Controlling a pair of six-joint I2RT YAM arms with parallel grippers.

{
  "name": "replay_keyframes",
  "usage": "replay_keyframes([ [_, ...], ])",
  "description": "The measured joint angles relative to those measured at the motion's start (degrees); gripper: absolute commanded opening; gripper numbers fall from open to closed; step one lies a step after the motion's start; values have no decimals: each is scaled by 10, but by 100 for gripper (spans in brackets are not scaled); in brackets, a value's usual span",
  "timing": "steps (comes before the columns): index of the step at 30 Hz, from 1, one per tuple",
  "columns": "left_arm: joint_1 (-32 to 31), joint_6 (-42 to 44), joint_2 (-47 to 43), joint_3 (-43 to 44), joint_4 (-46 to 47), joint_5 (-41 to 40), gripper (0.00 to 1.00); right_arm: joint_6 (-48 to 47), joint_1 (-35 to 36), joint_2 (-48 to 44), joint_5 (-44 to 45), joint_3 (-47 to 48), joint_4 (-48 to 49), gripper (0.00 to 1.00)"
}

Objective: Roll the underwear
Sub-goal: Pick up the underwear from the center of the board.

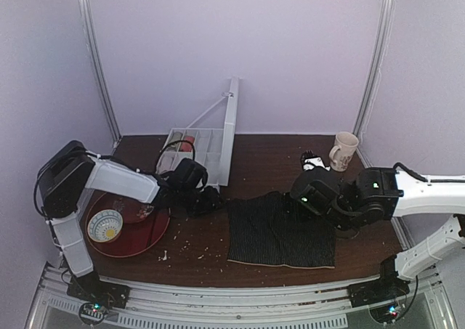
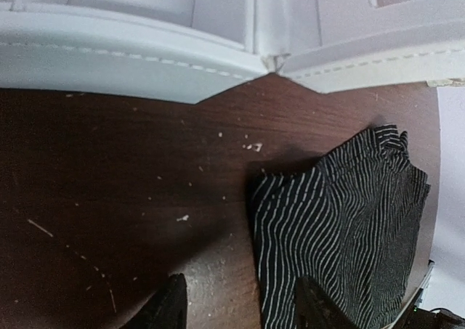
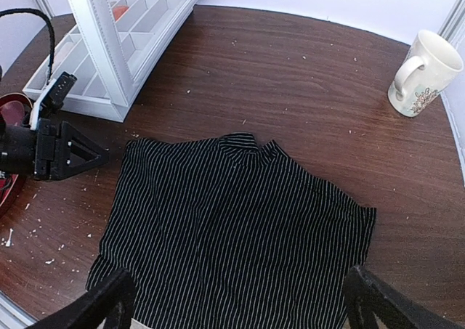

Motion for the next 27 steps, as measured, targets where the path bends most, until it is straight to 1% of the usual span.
replay_keyframes([
  [8,-11,-7,58,38,42,-1,68,1,2,0,1,0,-9,100],
  [10,-11,-7,67,46,50,-1,66,2,2,0,1,0,-11,100],
  [11,-12,-7,70,49,52,-1,64,2,2,0,1,0,-12,100],
  [14,-13,-7,84,61,61,-1,51,5,3,0,1,0,-14,100],
  [15,-13,-8,87,63,64,-1,43,7,4,0,1,0,-14,100],
  [17,-14,-9,92,63,69,-1,32,9,5,0,0,0,-14,100],
  [19,-14,-9,96,63,71,0,28,9,8,0,-3,-1,-11,99],
  [20,-14,-7,97,63,71,0,24,8,10,2,-3,-1,-9,99],
  [24,-14,-8,97,63,72,1,2,1,28,37,-4,1,2,97],
  [26,-14,-7,97,62,72,2,0,-4,38,71,-4,10,2,96],
  [27,-14,-5,97,61,73,2,0,-7,44,89,-4,17,3,93],
])
